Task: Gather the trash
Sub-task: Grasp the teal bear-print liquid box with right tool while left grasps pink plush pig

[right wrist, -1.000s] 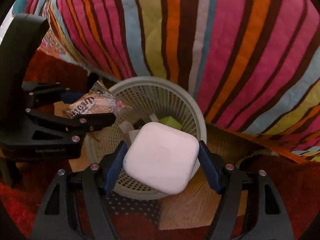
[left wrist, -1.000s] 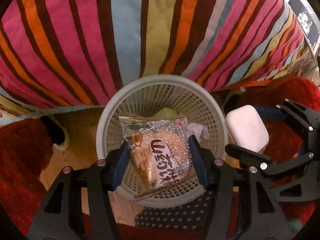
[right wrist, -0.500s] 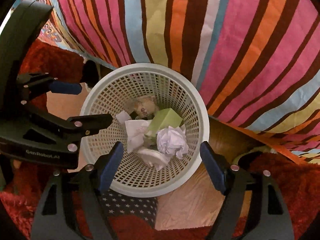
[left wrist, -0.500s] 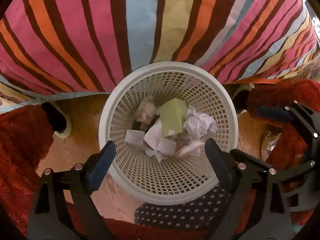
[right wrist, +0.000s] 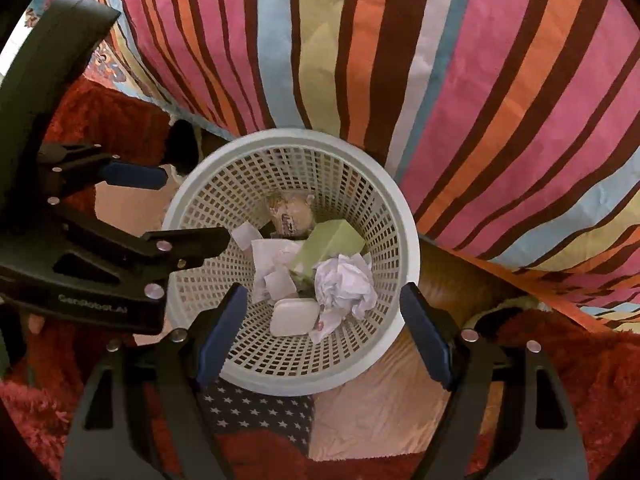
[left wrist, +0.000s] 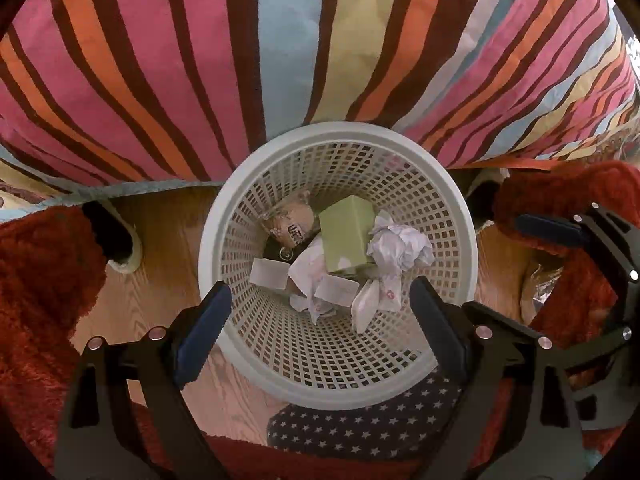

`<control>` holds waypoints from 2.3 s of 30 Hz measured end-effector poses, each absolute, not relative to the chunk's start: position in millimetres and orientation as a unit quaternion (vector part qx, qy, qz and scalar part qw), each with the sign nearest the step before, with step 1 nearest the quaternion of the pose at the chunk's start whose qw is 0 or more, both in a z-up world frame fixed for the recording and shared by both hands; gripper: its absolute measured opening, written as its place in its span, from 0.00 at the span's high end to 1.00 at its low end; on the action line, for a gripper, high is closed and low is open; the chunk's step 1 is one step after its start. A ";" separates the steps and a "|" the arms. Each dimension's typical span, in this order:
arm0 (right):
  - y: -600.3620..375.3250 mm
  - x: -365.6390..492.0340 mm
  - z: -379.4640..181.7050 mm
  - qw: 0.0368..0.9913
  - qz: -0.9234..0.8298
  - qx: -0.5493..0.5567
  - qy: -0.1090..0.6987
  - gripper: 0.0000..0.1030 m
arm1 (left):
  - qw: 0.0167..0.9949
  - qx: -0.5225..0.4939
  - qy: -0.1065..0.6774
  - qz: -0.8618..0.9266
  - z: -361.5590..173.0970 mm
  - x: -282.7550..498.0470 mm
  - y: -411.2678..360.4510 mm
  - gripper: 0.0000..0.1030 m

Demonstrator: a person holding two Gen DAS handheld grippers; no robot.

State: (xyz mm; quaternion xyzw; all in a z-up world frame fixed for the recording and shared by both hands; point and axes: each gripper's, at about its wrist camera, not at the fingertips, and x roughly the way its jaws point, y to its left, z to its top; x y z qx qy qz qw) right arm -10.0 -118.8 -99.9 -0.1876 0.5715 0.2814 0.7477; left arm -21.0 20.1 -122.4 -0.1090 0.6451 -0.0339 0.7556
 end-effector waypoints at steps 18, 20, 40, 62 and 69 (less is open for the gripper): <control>-170.2 61.9 89.4 0.881 0.283 -0.071 0.372 0.07 | 0.889 -0.084 0.447 -0.041 83.4 51.6 71.2 0.14; -177.5 95.9 102.9 0.898 0.246 -0.070 0.358 0.07 | 0.902 -0.080 0.422 -0.034 103.8 89.3 78.3 0.14; -172.3 455.5 130.6 0.920 0.143 -0.161 0.327 0.07 | 0.894 -0.162 0.417 0.024 114.8 397.7 116.2 0.14; -178.3 512.6 109.5 0.888 0.167 -0.058 0.424 0.52 | 0.882 -0.181 0.435 0.002 88.0 441.7 136.7 0.45; -201.0 446.1 160.5 0.930 0.096 -0.044 0.353 0.52 | 0.910 -0.153 0.384 0.005 127.5 378.8 134.3 0.45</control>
